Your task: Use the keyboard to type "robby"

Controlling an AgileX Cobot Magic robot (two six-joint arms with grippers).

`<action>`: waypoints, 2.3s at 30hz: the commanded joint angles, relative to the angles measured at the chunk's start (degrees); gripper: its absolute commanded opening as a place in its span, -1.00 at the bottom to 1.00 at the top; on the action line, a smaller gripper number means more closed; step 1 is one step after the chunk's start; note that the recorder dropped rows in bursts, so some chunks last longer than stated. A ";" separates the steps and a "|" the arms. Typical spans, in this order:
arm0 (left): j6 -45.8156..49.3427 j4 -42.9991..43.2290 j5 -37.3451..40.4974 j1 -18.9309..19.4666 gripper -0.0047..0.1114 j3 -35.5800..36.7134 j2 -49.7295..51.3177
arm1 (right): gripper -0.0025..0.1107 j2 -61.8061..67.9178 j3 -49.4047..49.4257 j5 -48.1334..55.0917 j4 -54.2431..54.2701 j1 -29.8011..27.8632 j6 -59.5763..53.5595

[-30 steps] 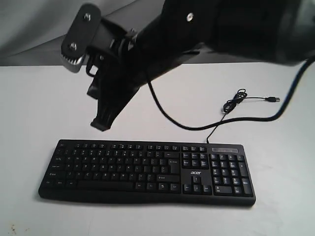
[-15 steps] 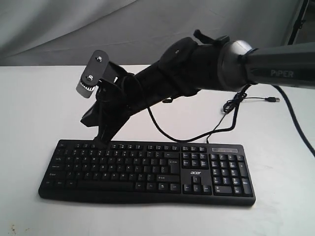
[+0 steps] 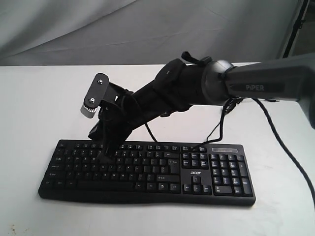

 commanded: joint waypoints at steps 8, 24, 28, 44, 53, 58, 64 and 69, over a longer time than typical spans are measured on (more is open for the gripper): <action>-0.16 0.27 -0.31 -0.36 -0.92 0.25 -0.20 | -0.96 0.64 -0.33 -3.02 -6.48 3.16 4.35; -0.16 0.27 -0.31 -0.36 -0.92 0.25 -0.20 | -0.96 2.25 -0.33 -6.61 -7.73 4.82 5.57; -0.16 0.27 -0.31 -0.36 -0.92 0.25 -0.20 | -0.96 2.39 -0.33 -7.01 -7.73 4.81 5.57; -0.16 0.27 -0.31 -0.36 -0.92 0.25 -0.20 | -0.96 3.88 -0.33 -8.37 -7.08 4.81 5.70; -0.16 0.27 -0.31 -0.36 -0.92 0.25 -0.20 | -0.96 3.88 -0.33 -8.11 -7.12 4.81 5.70; -0.16 0.27 -0.31 -0.36 -0.92 0.25 -0.20 | -0.96 3.88 -0.33 -7.98 -7.12 4.81 5.70; -0.16 0.27 -0.31 -0.36 -0.92 0.25 -0.20 | -0.96 3.88 -0.33 -8.35 -6.68 4.81 5.70; -0.16 0.27 -0.31 -0.36 -0.92 0.25 -0.20 | -0.96 3.88 -0.33 -8.34 -6.20 4.81 5.70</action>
